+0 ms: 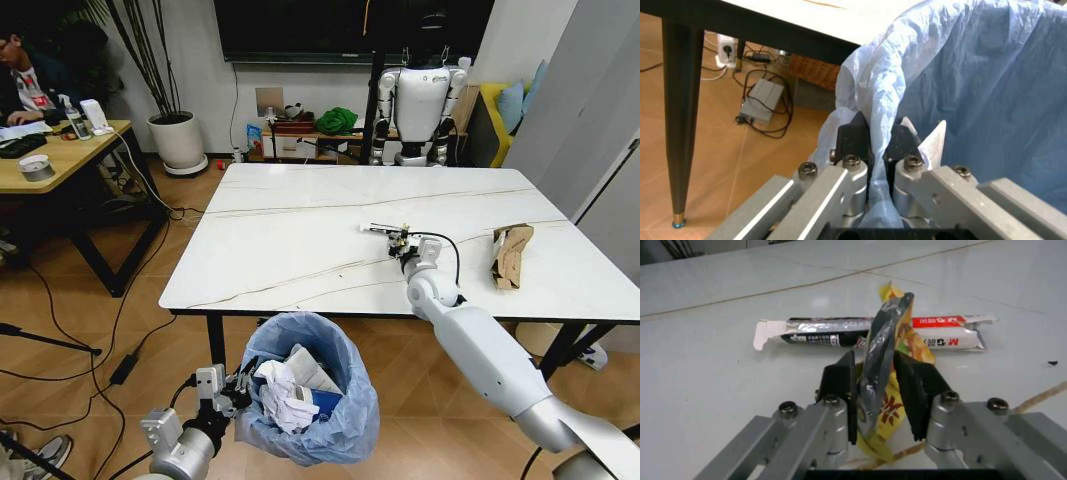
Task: Pick up the trash bin and place the trash from the table into it.
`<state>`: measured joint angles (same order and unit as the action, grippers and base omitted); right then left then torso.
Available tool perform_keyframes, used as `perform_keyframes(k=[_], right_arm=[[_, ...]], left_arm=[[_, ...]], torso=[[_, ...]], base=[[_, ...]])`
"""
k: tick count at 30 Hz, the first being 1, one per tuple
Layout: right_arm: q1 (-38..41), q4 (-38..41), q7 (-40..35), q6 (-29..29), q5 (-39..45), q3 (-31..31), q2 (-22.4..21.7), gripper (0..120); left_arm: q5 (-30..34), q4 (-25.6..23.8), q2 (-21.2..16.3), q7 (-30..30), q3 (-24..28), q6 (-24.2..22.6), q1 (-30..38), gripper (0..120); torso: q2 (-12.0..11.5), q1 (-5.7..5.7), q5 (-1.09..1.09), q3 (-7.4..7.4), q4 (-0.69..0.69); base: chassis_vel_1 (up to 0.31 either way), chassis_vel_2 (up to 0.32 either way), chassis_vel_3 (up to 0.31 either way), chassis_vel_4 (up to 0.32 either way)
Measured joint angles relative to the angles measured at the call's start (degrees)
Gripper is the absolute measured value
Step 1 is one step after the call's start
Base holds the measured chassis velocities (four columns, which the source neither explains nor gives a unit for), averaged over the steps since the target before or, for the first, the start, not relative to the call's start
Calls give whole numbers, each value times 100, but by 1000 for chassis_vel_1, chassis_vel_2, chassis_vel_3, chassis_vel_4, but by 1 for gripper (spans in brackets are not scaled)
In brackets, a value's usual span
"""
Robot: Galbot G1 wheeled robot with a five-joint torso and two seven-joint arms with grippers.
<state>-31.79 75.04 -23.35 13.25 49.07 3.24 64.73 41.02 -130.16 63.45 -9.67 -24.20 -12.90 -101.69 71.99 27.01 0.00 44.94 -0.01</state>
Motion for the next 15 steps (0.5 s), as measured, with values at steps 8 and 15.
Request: perform_keyframes(k=[8, 15], right_arm=[[-211, 337, 178, -132, 290, 158, -429, 0], [-423, 1052, 603, -422, 740, 134, -946, 0]], left_arm=[[2, 6, -23, -4, 35, 3, 58, 0], [71, 8, -105, -5, 59, 11, 121, 0]], torso=[[0, 0, 1, 0, -1], [0, 0, 2, 0, 0]], base=[[0, 0, 0, 0], [0, 0, 0, 0]])
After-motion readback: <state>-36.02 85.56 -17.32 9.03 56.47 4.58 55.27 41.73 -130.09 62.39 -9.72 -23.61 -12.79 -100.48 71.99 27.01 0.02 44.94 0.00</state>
